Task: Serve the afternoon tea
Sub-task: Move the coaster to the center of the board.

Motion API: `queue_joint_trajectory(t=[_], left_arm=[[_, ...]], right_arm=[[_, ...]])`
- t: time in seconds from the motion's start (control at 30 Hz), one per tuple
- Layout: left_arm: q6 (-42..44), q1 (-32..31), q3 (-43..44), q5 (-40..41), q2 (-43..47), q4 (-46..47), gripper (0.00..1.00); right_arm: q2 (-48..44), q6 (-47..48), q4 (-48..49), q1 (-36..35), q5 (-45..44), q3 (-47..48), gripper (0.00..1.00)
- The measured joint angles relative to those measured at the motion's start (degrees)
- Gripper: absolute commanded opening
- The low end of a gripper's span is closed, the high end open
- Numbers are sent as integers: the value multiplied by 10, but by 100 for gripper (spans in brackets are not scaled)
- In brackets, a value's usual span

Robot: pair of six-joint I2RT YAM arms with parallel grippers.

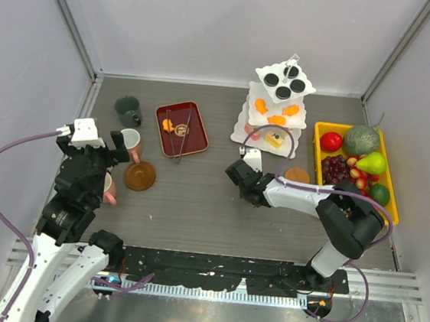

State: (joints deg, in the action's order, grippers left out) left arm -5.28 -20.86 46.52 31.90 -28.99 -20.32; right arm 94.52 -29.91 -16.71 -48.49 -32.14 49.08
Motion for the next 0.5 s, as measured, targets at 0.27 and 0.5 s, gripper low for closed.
queue_joint_trajectory(t=[0.27,0.5], left_arm=[[0,0,0,0,0,0,96],[0,0,0,0,0,0,96]], right_arm=[[5,26,35,70,10,0,36],[26,50,44,87,16,21,36]])
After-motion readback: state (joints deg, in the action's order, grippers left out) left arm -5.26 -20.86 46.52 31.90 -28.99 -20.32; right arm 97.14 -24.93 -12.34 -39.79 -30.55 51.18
